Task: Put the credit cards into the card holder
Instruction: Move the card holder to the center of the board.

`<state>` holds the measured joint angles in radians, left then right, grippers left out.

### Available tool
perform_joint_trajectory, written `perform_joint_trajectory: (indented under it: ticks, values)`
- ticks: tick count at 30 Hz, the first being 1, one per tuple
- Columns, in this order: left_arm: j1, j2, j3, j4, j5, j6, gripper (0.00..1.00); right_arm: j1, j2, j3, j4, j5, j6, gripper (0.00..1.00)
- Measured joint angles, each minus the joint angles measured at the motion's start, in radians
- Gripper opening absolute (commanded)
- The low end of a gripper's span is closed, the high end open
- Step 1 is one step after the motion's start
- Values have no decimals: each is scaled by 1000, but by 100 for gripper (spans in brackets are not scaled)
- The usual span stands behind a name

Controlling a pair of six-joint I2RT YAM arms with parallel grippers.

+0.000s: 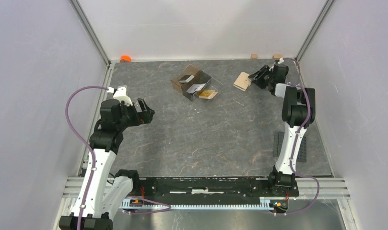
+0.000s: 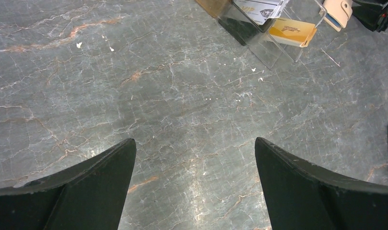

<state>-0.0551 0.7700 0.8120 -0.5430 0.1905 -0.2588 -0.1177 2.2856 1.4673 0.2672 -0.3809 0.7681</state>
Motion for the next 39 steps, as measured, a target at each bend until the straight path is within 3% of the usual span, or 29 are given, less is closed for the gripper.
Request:
perform_joint_trajectory:
  ticks: [10,17,20,25,30,39]
  values:
    - [0,3,0,0,0,0,100,74,18,131,-194,117,-157,49]
    - [-1,3,0,0,1,0,100,140,6,149,-239,204,-298,67]
    - [-2,3,0,0,1,0,100,185,6,180,-293,286,-360,68]
    - [-3,2,0,0,2,0,100,263,4,203,-372,437,-433,63]
    - [-3,0,0,0,2,0,100,285,-27,161,-386,491,-449,46]
    - [-15,-1,0,0,11,0,100,285,-297,-213,-362,515,-451,34]
